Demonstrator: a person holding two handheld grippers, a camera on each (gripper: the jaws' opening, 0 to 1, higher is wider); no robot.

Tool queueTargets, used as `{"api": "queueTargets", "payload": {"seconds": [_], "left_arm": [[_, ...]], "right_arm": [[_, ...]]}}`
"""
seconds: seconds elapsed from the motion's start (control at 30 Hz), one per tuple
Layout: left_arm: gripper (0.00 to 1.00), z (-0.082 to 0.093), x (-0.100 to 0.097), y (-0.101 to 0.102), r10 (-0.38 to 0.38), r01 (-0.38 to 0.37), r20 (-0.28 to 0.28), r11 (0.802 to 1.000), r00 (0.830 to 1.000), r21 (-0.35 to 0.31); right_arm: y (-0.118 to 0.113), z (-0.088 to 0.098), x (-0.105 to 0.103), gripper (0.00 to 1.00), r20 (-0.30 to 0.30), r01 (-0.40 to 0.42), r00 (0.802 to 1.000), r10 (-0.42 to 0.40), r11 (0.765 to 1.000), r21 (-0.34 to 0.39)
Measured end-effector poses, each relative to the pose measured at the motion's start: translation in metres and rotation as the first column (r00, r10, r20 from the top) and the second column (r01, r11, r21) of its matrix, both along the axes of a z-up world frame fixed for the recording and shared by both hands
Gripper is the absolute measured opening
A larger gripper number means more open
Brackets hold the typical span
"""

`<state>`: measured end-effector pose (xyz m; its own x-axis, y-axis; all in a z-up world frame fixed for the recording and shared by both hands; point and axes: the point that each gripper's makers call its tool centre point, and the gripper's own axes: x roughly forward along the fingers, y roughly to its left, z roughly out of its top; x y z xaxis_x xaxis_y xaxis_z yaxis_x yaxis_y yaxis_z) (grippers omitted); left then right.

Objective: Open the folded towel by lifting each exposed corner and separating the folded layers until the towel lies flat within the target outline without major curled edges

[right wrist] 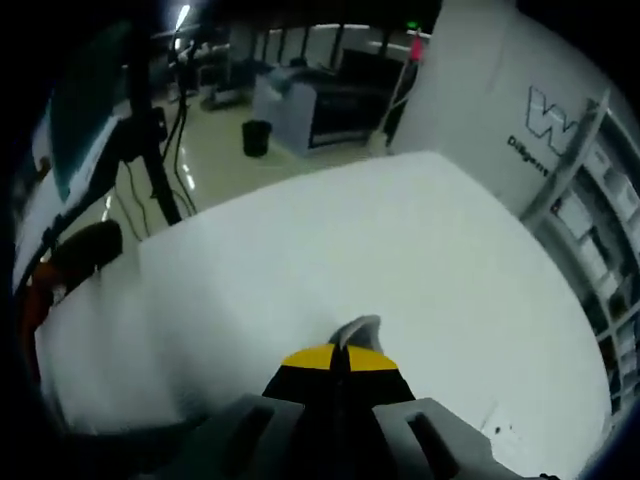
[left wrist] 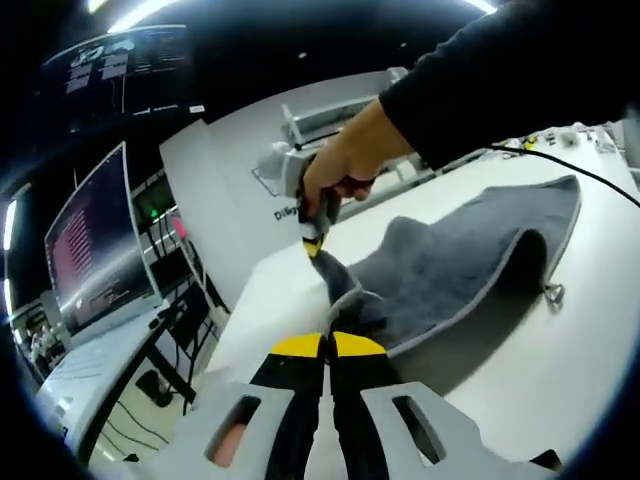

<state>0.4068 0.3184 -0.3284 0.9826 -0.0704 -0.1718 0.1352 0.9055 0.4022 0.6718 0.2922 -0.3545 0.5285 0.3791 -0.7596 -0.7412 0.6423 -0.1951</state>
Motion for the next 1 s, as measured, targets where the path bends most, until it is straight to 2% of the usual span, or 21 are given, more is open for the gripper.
{"api": "queueTargets", "payload": {"seconds": [0.17,0.27,0.37,0.53,0.6,0.67,0.77,0.87,0.93,1.0], "left_arm": [[0.01,-0.009,0.000,0.021,0.050,-0.050,-0.021,0.998,0.999,0.027],[0.01,-0.019,-0.004,0.045,0.108,-0.107,-0.036,0.994,0.994,0.019],[0.01,-0.030,-0.010,0.060,0.142,-0.141,-0.058,0.990,0.988,0.021],[0.01,-0.037,-0.020,0.076,0.185,-0.183,-0.070,0.983,0.980,0.026],[0.01,-0.040,-0.024,0.082,0.205,-0.203,-0.076,0.978,0.976,0.036],[0.01,-0.042,-0.026,0.089,0.221,-0.220,-0.082,0.975,0.972,0.029],[0.01,-0.045,-0.027,0.097,0.245,-0.244,-0.080,0.970,0.966,0.018],[0.01,-0.053,-0.025,0.106,0.257,-0.255,-0.099,0.966,0.961,0.039],[0.01,-0.055,-0.024,0.108,0.258,-0.257,-0.106,0.966,0.960,0.030],[0.01,-0.059,-0.024,0.110,0.266,-0.264,-0.113,0.964,0.957,0.029]], "right_arm": [[0.022,-0.008,0.003,0.00,0.006,0.002,1.000,-0.002,1.000,0.023],[0.047,-0.015,0.000,0.00,0.001,-0.013,1.000,0.013,0.999,0.044],[0.068,-0.021,-0.008,0.00,0.009,-0.040,0.999,0.039,0.997,0.060],[0.091,-0.024,-0.016,0.00,0.057,-0.074,0.996,0.069,0.994,0.084],[0.099,-0.030,-0.015,0.00,0.050,-0.072,0.996,0.067,0.992,0.103],[0.102,-0.040,-0.019,0.00,0.031,-0.072,0.997,0.070,0.994,0.081],[0.114,-0.036,-0.021,0.00,0.054,-0.101,0.994,0.096,0.990,0.097],[0.118,-0.042,-0.019,0.00,0.055,-0.102,0.994,0.097,0.990,0.102],[0.120,-0.044,-0.019,0.00,0.047,-0.090,0.995,0.084,0.988,0.125],[0.121,-0.046,-0.018,0.00,0.056,-0.103,0.994,0.097,0.988,0.117]]}}
